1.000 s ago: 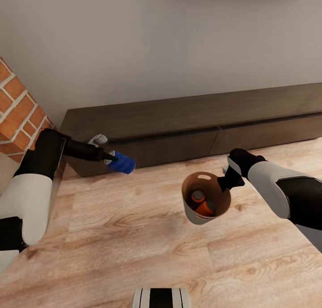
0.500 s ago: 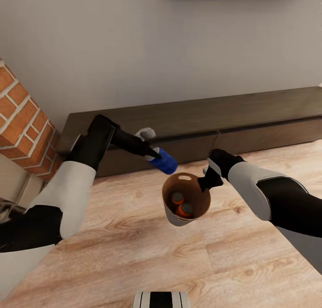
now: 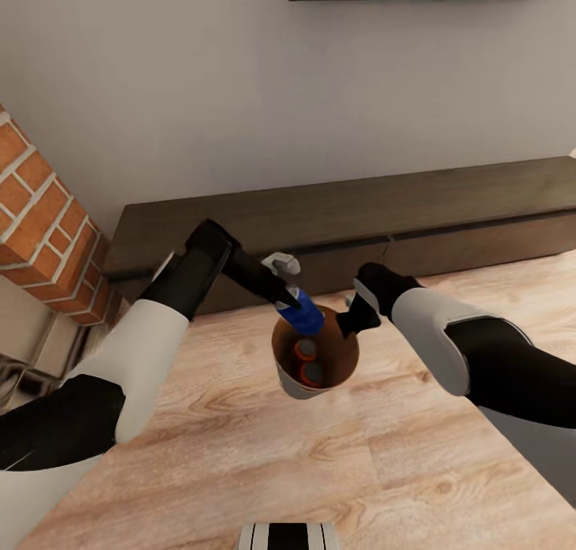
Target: Put the three can of soda from the living room inside the tash can in the kitchen.
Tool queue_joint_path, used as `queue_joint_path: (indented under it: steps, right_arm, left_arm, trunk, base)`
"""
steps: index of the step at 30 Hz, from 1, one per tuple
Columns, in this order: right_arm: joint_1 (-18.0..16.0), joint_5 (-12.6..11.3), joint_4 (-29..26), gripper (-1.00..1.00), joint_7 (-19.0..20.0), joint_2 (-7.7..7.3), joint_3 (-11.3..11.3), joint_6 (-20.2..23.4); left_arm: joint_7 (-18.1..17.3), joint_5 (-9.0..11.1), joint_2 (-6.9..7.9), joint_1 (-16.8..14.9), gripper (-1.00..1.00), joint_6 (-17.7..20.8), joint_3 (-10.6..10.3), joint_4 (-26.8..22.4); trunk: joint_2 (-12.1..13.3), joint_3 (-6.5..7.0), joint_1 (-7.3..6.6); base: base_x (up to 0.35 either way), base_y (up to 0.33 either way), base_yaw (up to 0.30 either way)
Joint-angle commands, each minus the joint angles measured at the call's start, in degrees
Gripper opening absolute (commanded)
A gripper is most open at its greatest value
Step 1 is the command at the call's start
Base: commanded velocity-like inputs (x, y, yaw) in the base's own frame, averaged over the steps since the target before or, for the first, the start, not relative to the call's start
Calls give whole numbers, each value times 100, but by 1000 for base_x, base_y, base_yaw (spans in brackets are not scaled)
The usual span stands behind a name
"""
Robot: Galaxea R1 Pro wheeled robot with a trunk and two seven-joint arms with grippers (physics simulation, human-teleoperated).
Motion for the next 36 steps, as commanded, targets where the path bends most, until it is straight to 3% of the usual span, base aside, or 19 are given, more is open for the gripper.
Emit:
queue_joint_path:
  steps: [1,7,11,19,29,36]
  right_arm:
    - [-4,-74,-8,-100,-2,49,-83,6]
    - [-7,-86,-19,-100,-10,233,-102,6]
    - [-20,-131,-9,-100,-13,332,-109,6]
    - [-57,-294,45,-100,-13,376,-125,6]
    - [-68,-316,74,-100,-13,376,-131,6]
    - [-68,-318,76,-100,-13,376,-133,6]
  left_arm:
    - [88,9,-21,34,-100,0,-5,3]
    - [409,20,-78,245,-100,0,-20,12]
    - [805,27,-114,529,-100,0,-23,15]
    - [1340,31,-133,889,-100,-176,-24,23]
    - [1876,33,-134,1225,-100,-430,-31,25]
    - [2112,36,-138,1305,-100,-452,-455,113]
  trunk:
    - [0,1,-1]
    - [0,1,-1]
    - [0,1,-1]
    - [0,1,-1]
    - [0,1,-1]
    - [0,1,-1]
  base:
    - [0,0,0]
    - [0,0,0]
    - [0,0,0]
    - [0,0,0]
    - [0,0,0]
    - [0,0,0]
